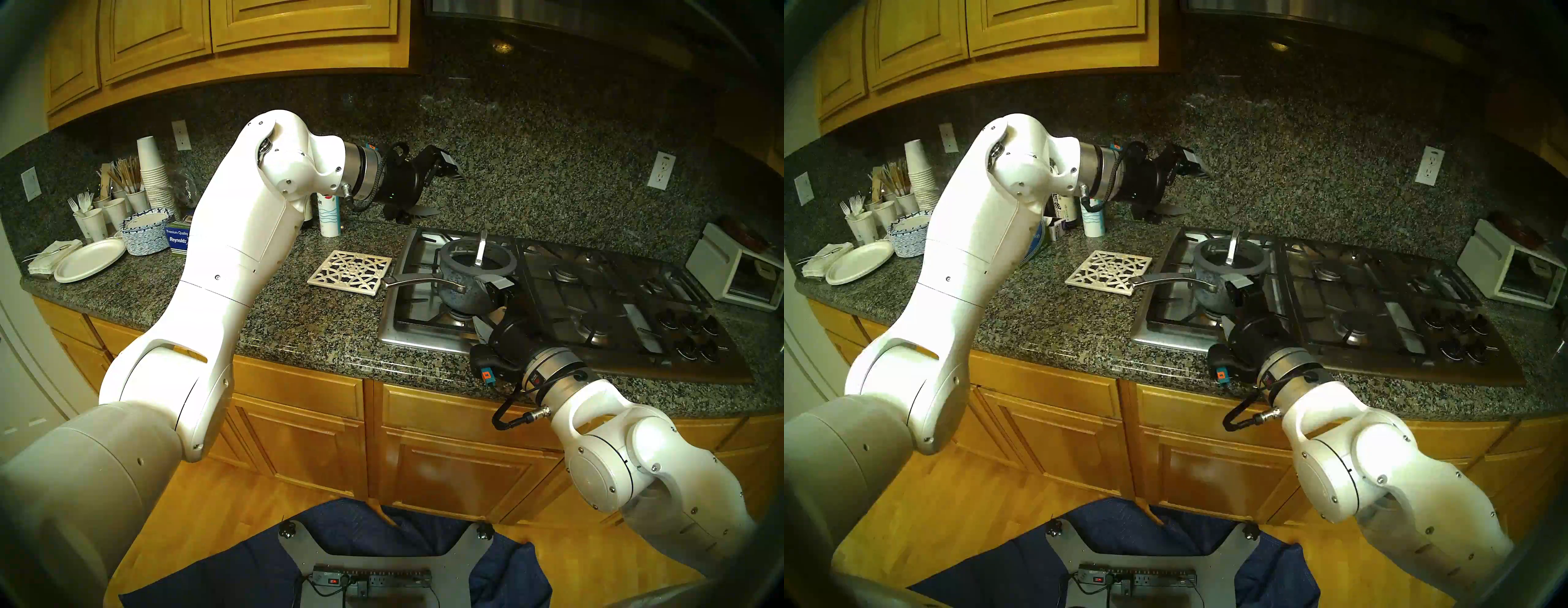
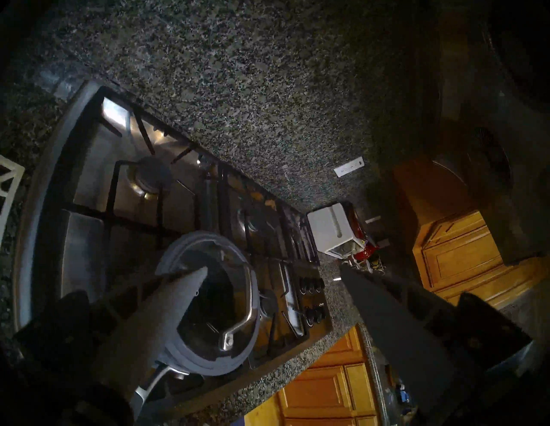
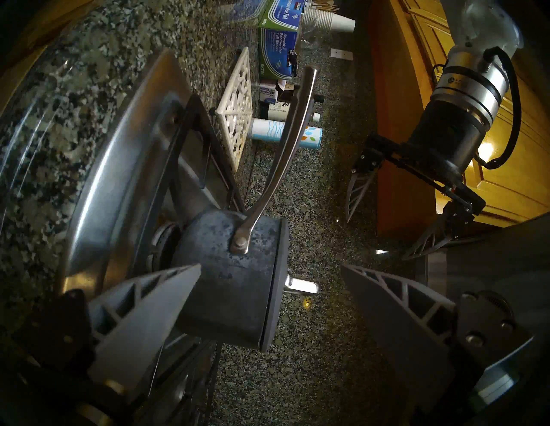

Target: Pick up the pot, put it on the stove, take off the pot lid

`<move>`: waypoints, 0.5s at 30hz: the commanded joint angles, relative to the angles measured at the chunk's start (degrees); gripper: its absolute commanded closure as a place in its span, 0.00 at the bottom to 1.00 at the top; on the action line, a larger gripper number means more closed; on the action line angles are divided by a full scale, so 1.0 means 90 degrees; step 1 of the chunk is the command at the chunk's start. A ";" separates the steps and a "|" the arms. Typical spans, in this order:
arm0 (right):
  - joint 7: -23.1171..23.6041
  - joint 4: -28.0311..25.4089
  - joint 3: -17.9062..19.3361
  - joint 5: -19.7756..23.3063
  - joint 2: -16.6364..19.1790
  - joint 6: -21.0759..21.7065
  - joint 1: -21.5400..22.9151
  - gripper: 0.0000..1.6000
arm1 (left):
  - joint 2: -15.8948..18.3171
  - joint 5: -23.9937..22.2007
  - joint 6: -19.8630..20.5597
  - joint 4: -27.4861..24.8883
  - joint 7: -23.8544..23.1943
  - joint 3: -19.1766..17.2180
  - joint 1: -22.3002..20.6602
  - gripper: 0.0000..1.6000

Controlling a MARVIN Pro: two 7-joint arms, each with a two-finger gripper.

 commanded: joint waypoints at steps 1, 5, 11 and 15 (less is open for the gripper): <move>-0.0126 -0.0173 0.0114 -0.0031 0.0001 -0.0004 0.0082 0.00 | -0.0049 -0.0715 -0.0016 0.0080 0.0130 -0.0076 -0.0365 0.00; -0.0130 -0.0173 0.0116 -0.0030 0.0002 -0.0005 0.0079 0.00 | -0.0006 -0.0909 -0.0016 0.0174 0.0165 -0.0013 -0.0415 0.00; -0.0134 -0.0173 0.0119 -0.0029 0.0002 -0.0006 0.0076 0.00 | 0.0014 -0.1046 -0.0016 0.0410 0.0171 0.0121 -0.0515 0.00; -0.0134 -0.0173 0.0119 -0.0029 0.0002 -0.0006 0.0076 0.00 | 0.0041 -0.1071 -0.0016 0.0575 0.0101 0.0232 -0.0569 0.00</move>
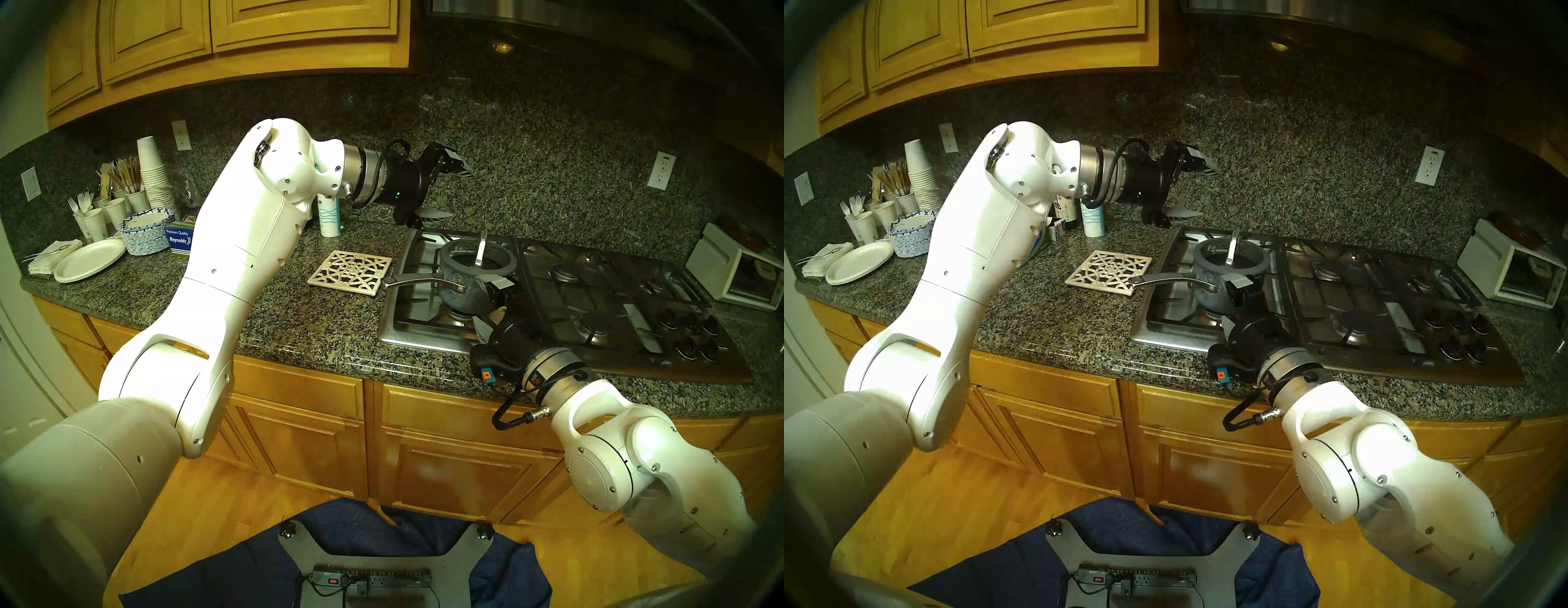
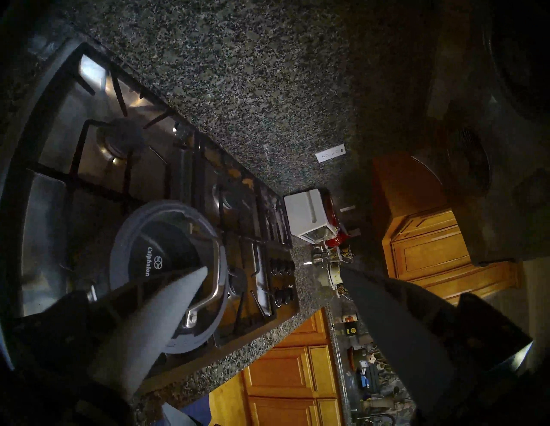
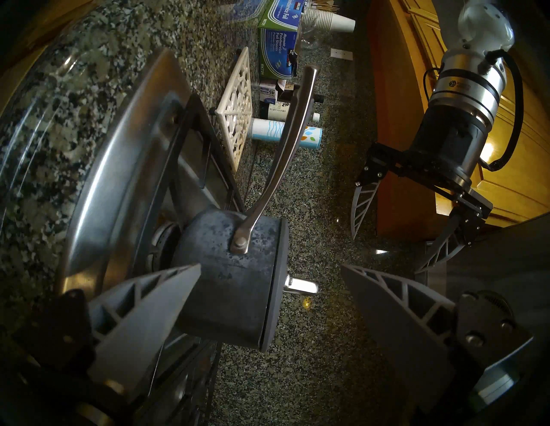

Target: Pick up the pot, put it on the stove, take off the pot lid

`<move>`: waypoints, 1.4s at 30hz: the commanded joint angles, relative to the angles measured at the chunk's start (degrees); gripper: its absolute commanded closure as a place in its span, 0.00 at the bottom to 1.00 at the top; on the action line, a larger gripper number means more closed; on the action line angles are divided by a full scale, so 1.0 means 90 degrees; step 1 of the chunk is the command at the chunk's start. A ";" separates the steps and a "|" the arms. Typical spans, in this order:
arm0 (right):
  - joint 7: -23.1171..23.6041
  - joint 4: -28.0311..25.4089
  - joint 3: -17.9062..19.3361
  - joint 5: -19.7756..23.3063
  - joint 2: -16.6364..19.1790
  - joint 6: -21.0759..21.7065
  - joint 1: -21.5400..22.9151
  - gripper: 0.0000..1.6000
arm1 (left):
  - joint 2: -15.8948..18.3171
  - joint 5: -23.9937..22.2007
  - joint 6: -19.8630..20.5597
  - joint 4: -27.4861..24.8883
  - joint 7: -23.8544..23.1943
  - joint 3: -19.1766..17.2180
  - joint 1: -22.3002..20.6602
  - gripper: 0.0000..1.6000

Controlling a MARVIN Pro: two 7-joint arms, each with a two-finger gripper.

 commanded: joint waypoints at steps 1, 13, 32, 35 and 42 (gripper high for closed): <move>-0.0131 -0.0173 0.0116 -0.0029 0.0002 -0.0006 0.0078 0.00 | 0.0037 -0.0198 -0.0015 0.0126 0.0054 0.0111 -0.0439 0.00; -0.0119 -0.0173 0.0109 -0.0032 0.0000 -0.0004 0.0087 0.00 | -0.0011 -0.0207 -0.0015 0.0593 -0.0203 0.0437 -0.0655 0.00; -0.0113 -0.0173 0.0107 -0.0033 -0.0002 -0.0004 0.0090 0.00 | -0.0182 -0.0152 -0.0015 0.1038 -0.0437 0.0608 -0.0909 0.00; -0.0113 -0.0173 0.0107 -0.0033 -0.0002 -0.0004 0.0089 0.00 | -0.0231 -0.0125 -0.0015 0.1104 -0.0479 0.0647 -0.0949 0.00; -0.0112 -0.0173 0.0106 -0.0033 -0.0003 -0.0004 0.0090 0.00 | -0.0361 -0.0049 -0.0015 0.1248 -0.0596 0.0751 -0.1037 0.00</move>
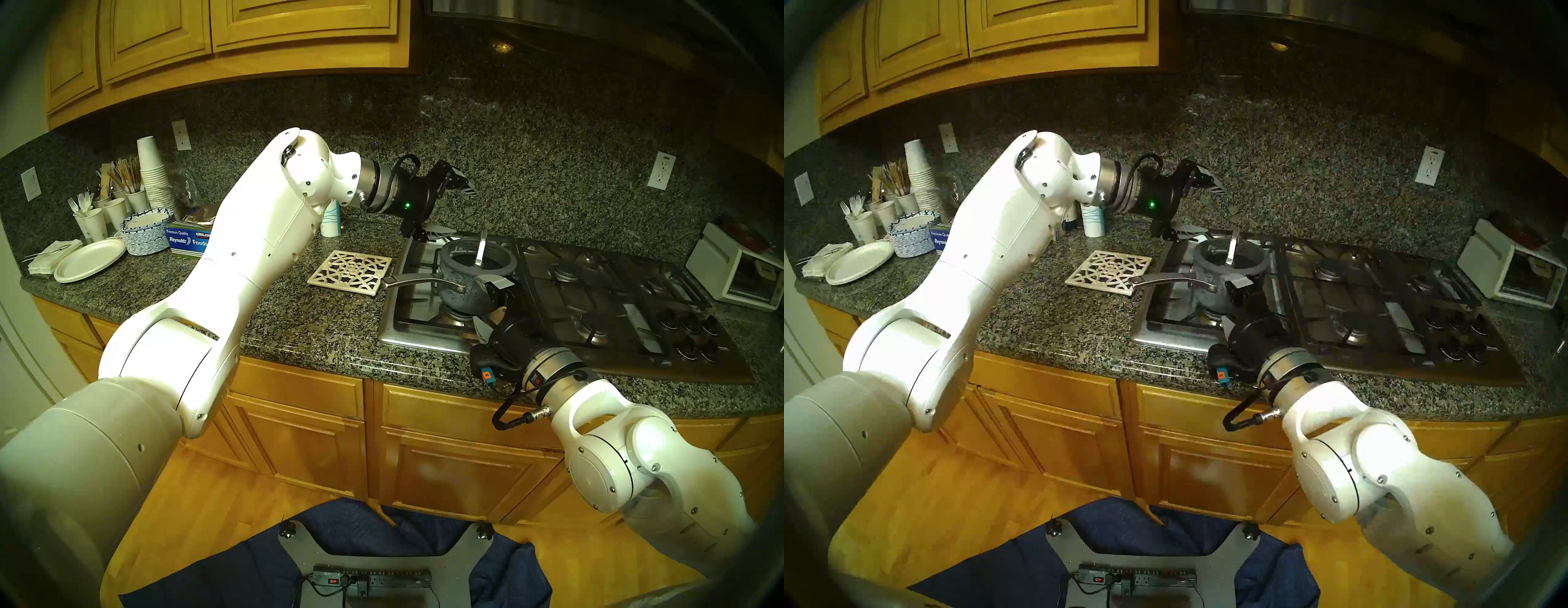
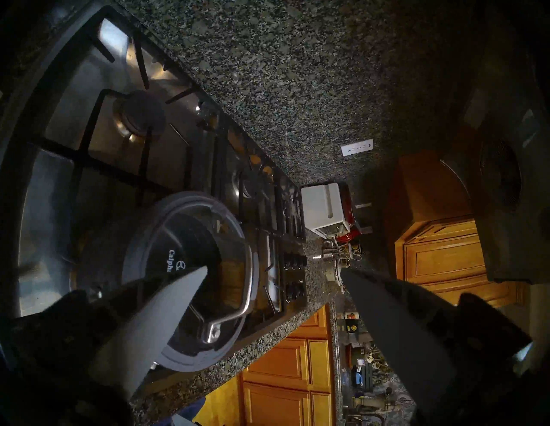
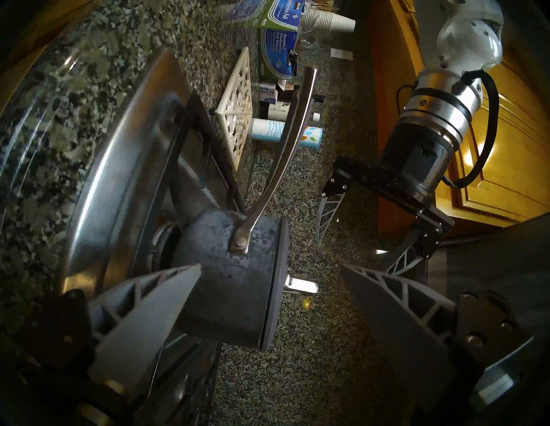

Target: Pick up the pot, put it on the stove, take off the pot lid

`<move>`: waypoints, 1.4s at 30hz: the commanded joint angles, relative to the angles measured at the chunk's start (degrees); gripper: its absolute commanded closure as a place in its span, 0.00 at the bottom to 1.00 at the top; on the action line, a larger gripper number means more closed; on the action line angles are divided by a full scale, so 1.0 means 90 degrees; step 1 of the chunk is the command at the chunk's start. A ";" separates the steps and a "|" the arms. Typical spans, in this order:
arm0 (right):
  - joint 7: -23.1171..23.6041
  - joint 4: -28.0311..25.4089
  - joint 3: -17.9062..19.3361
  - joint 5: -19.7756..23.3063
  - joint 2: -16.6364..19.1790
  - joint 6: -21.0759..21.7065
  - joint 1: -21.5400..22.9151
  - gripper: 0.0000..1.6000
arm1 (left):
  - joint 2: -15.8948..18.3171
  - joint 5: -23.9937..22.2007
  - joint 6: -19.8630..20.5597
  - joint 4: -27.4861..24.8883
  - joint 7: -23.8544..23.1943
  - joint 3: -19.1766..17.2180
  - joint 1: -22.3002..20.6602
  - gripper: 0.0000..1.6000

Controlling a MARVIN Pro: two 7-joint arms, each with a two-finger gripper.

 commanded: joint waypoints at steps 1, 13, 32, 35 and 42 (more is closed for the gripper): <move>-0.0115 -0.0173 0.0105 -0.0033 -0.0001 -0.0004 0.0091 0.00 | -0.0224 0.0044 -0.0013 0.0063 -0.0279 0.0045 -0.0460 0.00; -0.0117 -0.0173 0.0107 -0.0033 -0.0001 -0.0004 0.0089 0.00 | -0.0341 0.0153 -0.0013 0.0248 -0.0518 0.0219 -0.0566 0.00; -0.0119 -0.0173 0.0108 -0.0033 -0.0001 -0.0005 0.0087 0.00 | -0.0479 0.0330 -0.0013 0.0403 -0.0935 0.0546 -0.0651 0.00; -0.0119 -0.0173 0.0108 -0.0033 -0.0001 -0.0005 0.0087 0.00 | -0.0488 0.0355 -0.0013 0.0416 -0.0986 0.0588 -0.0654 0.00; -0.0120 -0.0173 0.0109 -0.0033 -0.0001 -0.0005 0.0087 0.00 | -0.0488 0.0416 -0.0013 0.0453 -0.1134 0.0707 -0.0666 0.00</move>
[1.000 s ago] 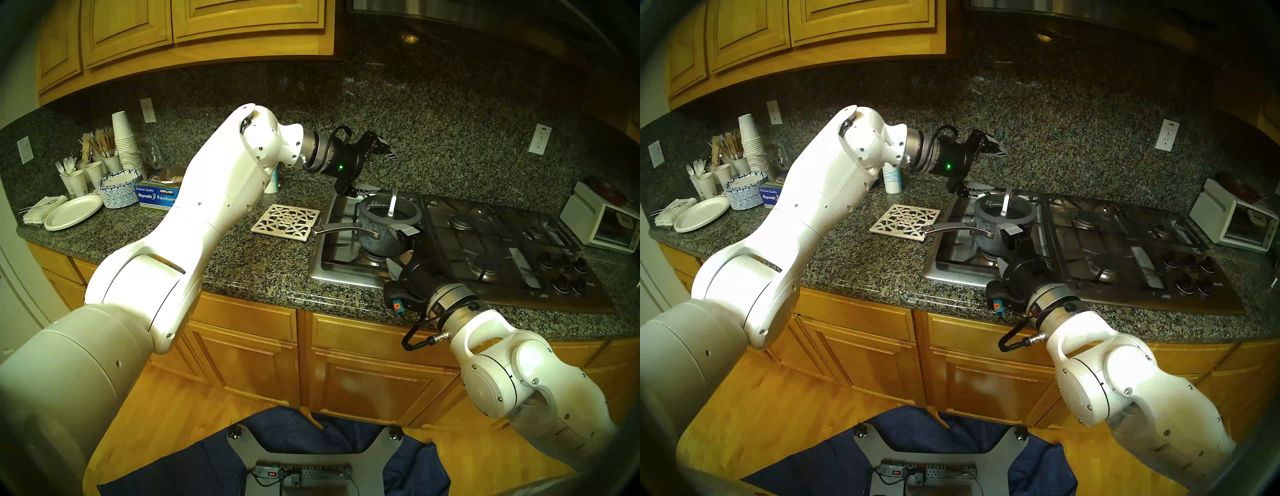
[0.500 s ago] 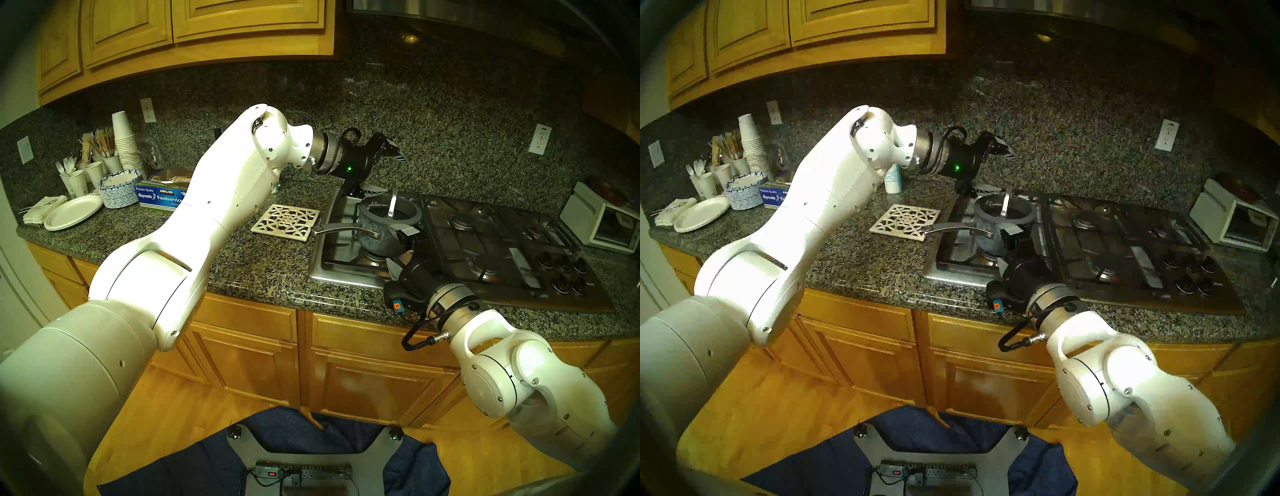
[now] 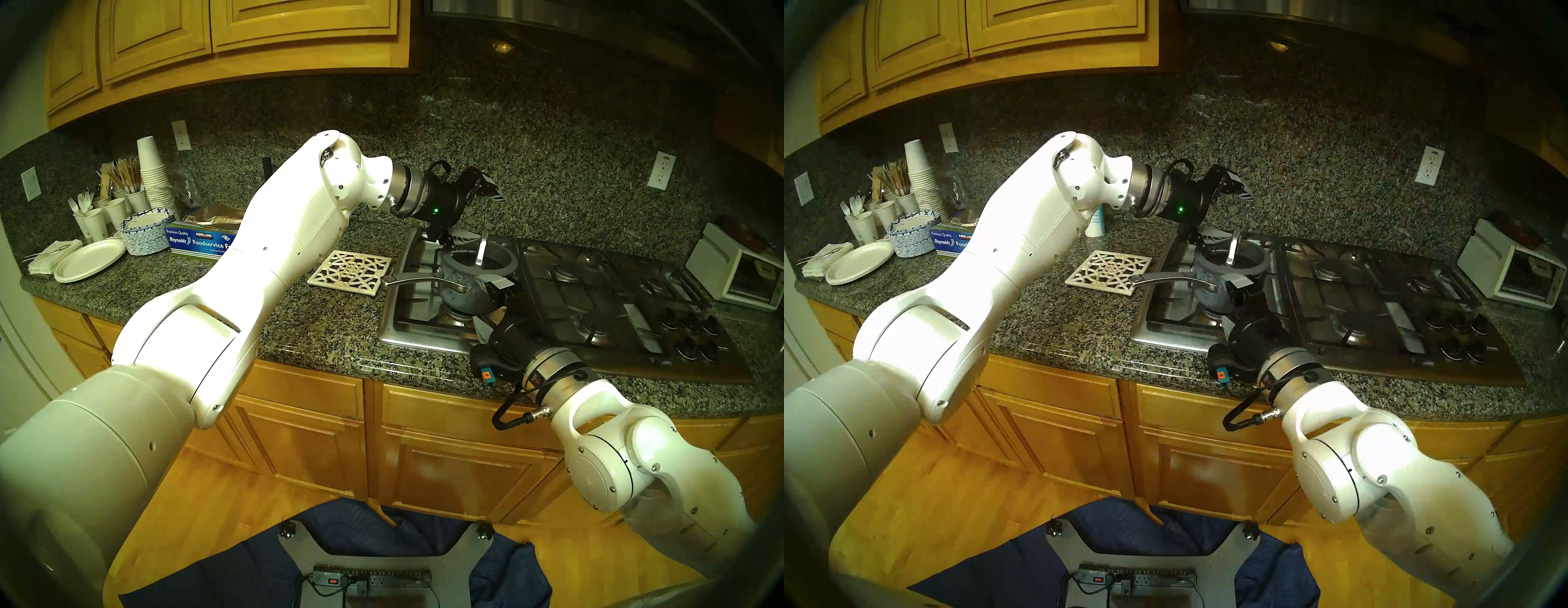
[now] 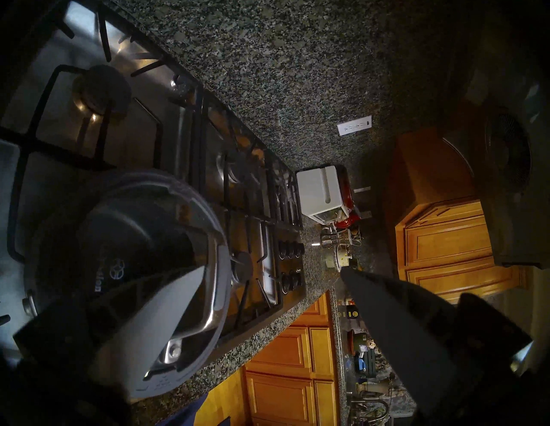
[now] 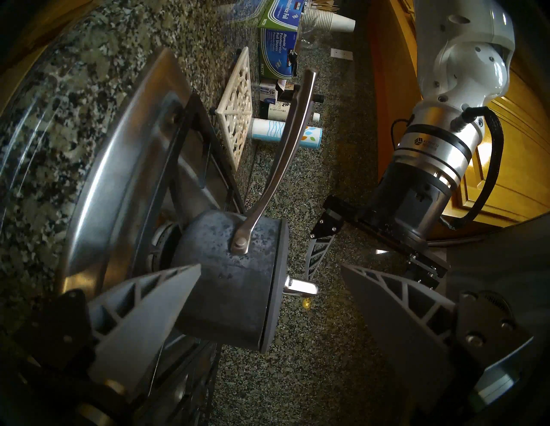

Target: Pick up the pot, put it on the stove, take off the pot lid

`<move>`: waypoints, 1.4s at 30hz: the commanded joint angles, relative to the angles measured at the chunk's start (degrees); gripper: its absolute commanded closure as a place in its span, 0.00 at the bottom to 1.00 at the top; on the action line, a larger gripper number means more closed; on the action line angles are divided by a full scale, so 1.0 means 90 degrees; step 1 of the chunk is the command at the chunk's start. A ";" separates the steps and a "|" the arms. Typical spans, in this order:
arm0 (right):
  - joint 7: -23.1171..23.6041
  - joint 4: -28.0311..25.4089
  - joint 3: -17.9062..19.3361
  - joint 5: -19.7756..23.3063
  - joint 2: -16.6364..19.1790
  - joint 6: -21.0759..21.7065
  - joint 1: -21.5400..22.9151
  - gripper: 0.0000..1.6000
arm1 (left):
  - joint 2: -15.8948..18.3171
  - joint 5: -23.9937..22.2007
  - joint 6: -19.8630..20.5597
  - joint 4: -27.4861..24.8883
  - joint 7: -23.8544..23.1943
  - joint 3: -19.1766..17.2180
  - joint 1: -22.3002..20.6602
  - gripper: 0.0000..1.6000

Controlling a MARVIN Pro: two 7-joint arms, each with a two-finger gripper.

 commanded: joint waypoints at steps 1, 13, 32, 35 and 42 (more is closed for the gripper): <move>-0.0120 -0.0173 0.0109 -0.0033 0.0000 -0.0005 0.0087 0.00 | -0.0096 -0.0009 -0.0013 -0.0060 -0.0306 0.0031 -0.0359 0.00; -0.0121 -0.0173 0.0109 -0.0032 0.0000 -0.0005 0.0086 0.00 | -0.0136 0.0088 -0.0013 0.0024 -0.0559 0.0188 -0.0392 0.00; -0.0123 -0.0173 0.0110 -0.0032 0.0001 -0.0005 0.0085 0.00 | -0.0254 0.0241 -0.0013 0.0314 -0.0947 0.0377 -0.0478 0.00; -0.0123 -0.0173 0.0110 -0.0032 0.0001 -0.0005 0.0085 0.00 | -0.0250 0.0240 -0.0013 0.0340 -0.1007 0.0411 -0.0486 0.00; -0.0121 -0.0173 0.0109 -0.0032 0.0000 -0.0005 0.0086 0.00 | -0.0210 0.0250 -0.0013 0.0343 -0.1102 0.0498 -0.0493 0.68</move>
